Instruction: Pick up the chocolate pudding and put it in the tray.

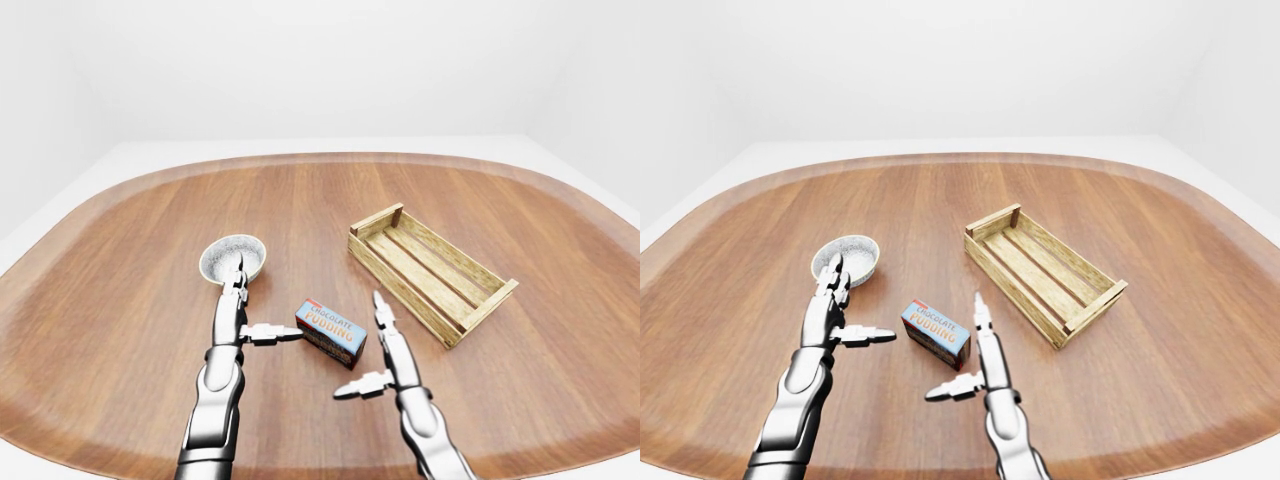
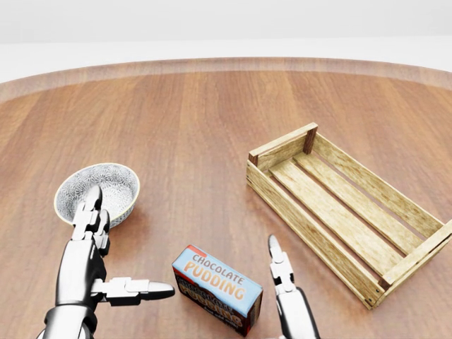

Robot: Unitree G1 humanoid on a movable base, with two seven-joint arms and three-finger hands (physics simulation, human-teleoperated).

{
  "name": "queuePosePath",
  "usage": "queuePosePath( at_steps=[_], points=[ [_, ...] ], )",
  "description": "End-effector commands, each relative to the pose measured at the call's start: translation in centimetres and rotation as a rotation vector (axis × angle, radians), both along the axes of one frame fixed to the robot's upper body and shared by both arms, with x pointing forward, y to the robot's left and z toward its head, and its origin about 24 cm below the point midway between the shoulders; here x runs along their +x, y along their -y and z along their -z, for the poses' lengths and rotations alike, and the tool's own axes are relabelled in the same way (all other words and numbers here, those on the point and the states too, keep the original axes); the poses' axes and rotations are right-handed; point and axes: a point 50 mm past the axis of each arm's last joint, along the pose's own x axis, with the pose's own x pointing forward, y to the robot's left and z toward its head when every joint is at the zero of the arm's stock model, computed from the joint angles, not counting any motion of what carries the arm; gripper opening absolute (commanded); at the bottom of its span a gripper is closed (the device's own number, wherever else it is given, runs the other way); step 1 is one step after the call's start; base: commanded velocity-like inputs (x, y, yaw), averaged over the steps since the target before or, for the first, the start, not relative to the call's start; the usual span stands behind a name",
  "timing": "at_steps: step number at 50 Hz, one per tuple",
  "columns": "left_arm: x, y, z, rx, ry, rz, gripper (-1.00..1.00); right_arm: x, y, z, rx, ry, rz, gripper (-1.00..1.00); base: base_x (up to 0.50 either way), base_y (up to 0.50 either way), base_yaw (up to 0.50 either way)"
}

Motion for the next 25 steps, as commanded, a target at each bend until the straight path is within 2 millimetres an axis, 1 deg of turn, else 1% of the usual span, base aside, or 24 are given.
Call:
queuePosePath(
  at_steps=[1,5,9,17,25],
  points=[
    [0.0,0.4,0.6,0.011,-0.034,0.028,1.00,0.3,-0.1,0.7,-0.019,-0.024,-0.004,1.00,0.00,0.00,0.00],
    [0.0,0.4,0.6,0.010,-0.035,0.027,1.00,0.4,0.0,1.2,-0.027,-0.047,0.000,1.00,0.00,0.00,0.00],
    [0.0,0.4,0.5,0.010,-0.035,0.027,1.00,0.5,0.0,1.3,-0.030,-0.050,0.002,1.00,0.00,0.00,0.00],
    [0.0,0.4,0.6,0.011,-0.034,0.028,1.00,0.8,0.1,2.7,-0.054,-0.106,0.013,1.00,0.00,0.00,0.00],
    [0.0,0.4,0.6,0.013,-0.034,0.030,1.00,1.0,0.2,3.4,-0.069,-0.138,0.022,1.00,0.00,0.00,0.00]
  ],
)
